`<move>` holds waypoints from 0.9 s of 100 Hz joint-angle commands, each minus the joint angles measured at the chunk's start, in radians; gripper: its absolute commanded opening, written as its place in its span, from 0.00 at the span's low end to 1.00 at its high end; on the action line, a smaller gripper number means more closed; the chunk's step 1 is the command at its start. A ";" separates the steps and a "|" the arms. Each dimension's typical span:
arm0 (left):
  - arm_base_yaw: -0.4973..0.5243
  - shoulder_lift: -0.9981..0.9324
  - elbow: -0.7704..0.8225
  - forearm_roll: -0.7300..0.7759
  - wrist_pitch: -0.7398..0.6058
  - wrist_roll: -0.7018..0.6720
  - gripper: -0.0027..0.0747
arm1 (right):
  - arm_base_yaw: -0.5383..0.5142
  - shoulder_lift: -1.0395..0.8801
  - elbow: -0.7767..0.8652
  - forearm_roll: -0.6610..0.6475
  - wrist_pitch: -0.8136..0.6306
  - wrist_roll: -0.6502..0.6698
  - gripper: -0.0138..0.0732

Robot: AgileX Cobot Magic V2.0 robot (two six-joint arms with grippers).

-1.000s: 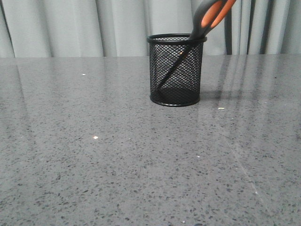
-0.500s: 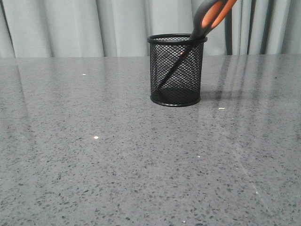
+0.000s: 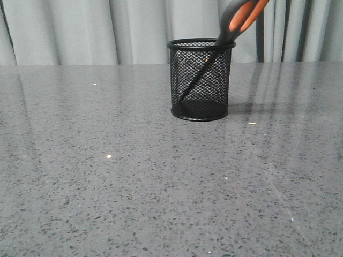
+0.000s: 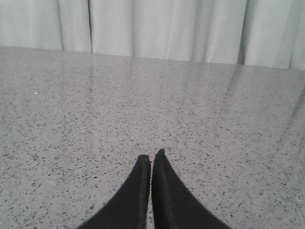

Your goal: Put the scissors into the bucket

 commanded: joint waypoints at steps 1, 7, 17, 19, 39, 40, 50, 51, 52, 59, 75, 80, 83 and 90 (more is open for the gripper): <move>0.001 -0.027 0.039 -0.011 -0.072 -0.011 0.01 | -0.003 0.010 -0.027 0.000 -0.083 -0.003 0.11; 0.001 -0.027 0.039 -0.011 -0.072 -0.011 0.01 | -0.003 0.010 -0.027 0.000 -0.083 -0.003 0.11; 0.001 -0.027 0.039 -0.011 -0.072 -0.011 0.01 | -0.003 0.010 -0.027 0.000 -0.083 -0.003 0.11; 0.001 -0.027 0.039 -0.011 -0.072 -0.011 0.01 | -0.003 0.010 -0.027 0.000 -0.083 -0.003 0.11; 0.001 -0.027 0.039 -0.011 -0.072 -0.011 0.01 | -0.003 0.010 -0.027 -0.007 -0.084 -0.003 0.11; 0.001 -0.027 0.039 -0.011 -0.072 -0.011 0.01 | -0.003 0.010 -0.027 -0.012 -0.086 -0.003 0.11; 0.001 -0.027 0.039 -0.011 -0.072 -0.011 0.01 | -0.011 0.010 -0.010 -0.067 -0.092 -0.003 0.11; 0.001 -0.027 0.039 -0.011 -0.072 -0.011 0.01 | -0.013 0.010 -0.007 -0.067 -0.094 -0.003 0.11; 0.001 -0.027 0.039 -0.011 -0.072 -0.011 0.01 | -0.019 0.010 -0.001 -0.069 -0.101 -0.003 0.11; 0.001 -0.027 0.039 -0.011 -0.072 -0.011 0.01 | -0.067 0.008 0.039 -0.069 -0.141 -0.003 0.11; 0.001 -0.027 0.039 -0.011 -0.072 -0.011 0.01 | -0.207 -0.080 0.143 -0.109 -0.144 0.058 0.11; 0.001 -0.027 0.039 -0.011 -0.072 -0.011 0.01 | -0.245 -0.125 0.173 -0.148 -0.131 0.097 0.11; 0.001 -0.027 0.039 -0.011 -0.072 -0.011 0.01 | -0.265 -0.151 0.190 -0.158 -0.125 0.111 0.11; 0.001 -0.027 0.039 -0.011 -0.072 -0.011 0.01 | -0.306 -0.214 0.234 -0.158 -0.103 0.121 0.11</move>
